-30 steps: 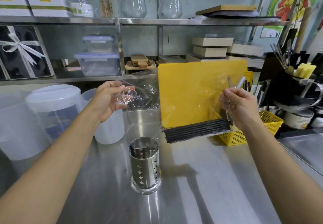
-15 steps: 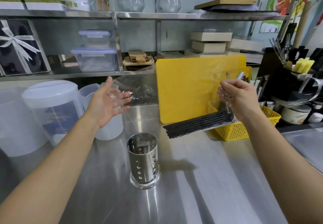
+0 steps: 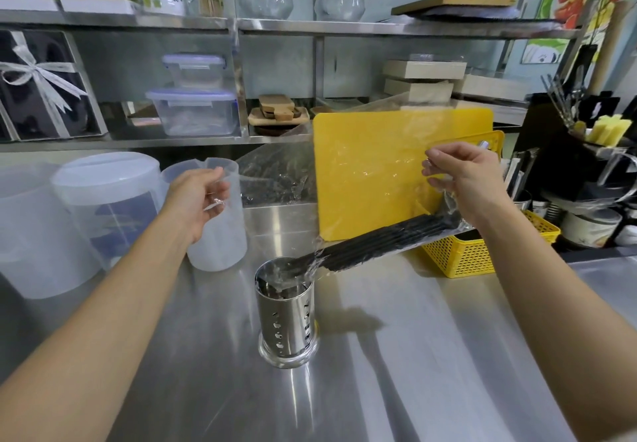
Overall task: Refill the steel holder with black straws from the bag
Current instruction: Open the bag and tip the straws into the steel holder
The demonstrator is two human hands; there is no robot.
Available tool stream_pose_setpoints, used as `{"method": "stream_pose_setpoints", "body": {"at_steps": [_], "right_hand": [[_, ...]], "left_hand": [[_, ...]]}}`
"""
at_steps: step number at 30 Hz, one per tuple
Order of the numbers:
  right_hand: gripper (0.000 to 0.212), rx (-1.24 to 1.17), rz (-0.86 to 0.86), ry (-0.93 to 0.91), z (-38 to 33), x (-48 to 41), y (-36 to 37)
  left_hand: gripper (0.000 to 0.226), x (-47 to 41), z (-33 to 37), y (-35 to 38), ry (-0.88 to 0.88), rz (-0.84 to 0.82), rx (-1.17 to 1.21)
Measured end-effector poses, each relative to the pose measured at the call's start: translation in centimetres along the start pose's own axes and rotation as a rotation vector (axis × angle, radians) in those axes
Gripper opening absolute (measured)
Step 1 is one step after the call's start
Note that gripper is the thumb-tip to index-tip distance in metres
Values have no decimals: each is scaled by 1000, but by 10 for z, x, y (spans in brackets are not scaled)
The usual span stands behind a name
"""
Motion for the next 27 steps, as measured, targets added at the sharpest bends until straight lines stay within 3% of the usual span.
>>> {"method": "stream_pose_setpoints", "body": {"at_steps": [6,15,27], "right_hand": [[11,37,7,-16,-6,0,4],[10,67,17,-41,-16,0,13],[13,227,-113,-191,-66,-7,68]], "left_hand": [[29,-2,5,-2,51,-32,-24],[9,-8,-6,-12,21,-9,23],[9,-14,-45,-34,-139,25,224]]}}
Point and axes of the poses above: each hand's wrist, its own x-axis away from the middle knuckle, its own y-axis out of the palm, z = x × y, the point moved 9 cm from there along -x, towards the middle knuckle, and after that the axes turned 4 degrees about z, right-handed, at the moved point
